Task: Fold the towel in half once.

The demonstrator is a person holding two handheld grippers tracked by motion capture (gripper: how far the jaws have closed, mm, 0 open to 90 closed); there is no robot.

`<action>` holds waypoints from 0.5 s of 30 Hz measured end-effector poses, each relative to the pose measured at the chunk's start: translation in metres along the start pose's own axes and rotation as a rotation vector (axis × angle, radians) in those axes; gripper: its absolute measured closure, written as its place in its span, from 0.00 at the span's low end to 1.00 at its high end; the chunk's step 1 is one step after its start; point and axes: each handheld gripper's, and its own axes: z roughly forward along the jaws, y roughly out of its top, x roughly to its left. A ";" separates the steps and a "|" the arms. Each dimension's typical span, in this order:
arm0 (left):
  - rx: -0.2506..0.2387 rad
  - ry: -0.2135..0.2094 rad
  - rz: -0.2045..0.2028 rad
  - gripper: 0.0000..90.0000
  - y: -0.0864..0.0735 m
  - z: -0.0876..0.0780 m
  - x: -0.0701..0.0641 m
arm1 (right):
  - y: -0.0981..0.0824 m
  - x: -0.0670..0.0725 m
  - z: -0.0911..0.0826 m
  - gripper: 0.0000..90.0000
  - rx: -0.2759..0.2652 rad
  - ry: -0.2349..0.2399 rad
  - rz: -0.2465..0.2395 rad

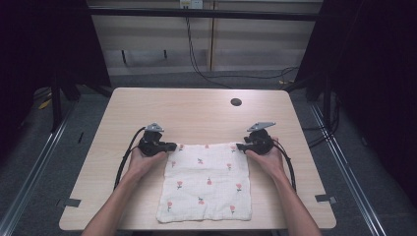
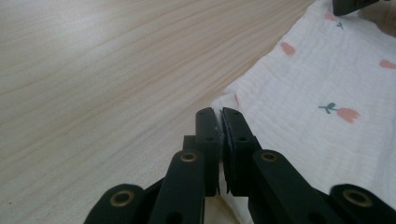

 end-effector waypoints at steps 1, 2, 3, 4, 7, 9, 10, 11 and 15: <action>-0.005 -0.001 0.001 0.96 0.000 -0.001 0.000 | -0.001 0.000 0.000 0.58 -0.004 -0.002 0.008; -0.005 -0.001 0.001 0.96 0.000 -0.001 0.000 | 0.000 0.001 0.000 0.59 -0.002 -0.003 0.007; -0.012 -0.007 0.012 0.96 0.002 -0.003 -0.003 | 0.000 0.002 0.000 0.64 0.002 -0.005 0.000; -0.020 -0.001 0.015 0.96 0.003 -0.004 -0.004 | 0.001 0.003 0.000 0.70 0.005 -0.004 -0.002; -0.041 0.004 0.015 0.96 0.004 -0.009 -0.006 | 0.001 0.004 -0.001 0.88 0.008 0.016 0.002; -0.041 -0.008 0.013 0.96 0.003 -0.011 -0.006 | 0.001 0.003 0.000 0.94 -0.002 0.051 0.017; -0.043 -0.011 0.014 0.96 0.004 -0.012 -0.007 | 0.001 0.003 0.000 0.95 -0.002 0.054 0.018; -0.046 -0.015 0.015 0.96 0.004 -0.014 -0.007 | 0.001 0.002 -0.001 0.96 -0.004 0.063 0.037; -0.081 -0.022 0.005 0.96 0.006 -0.019 -0.007 | 0.002 -0.003 -0.006 0.96 -0.048 0.103 0.070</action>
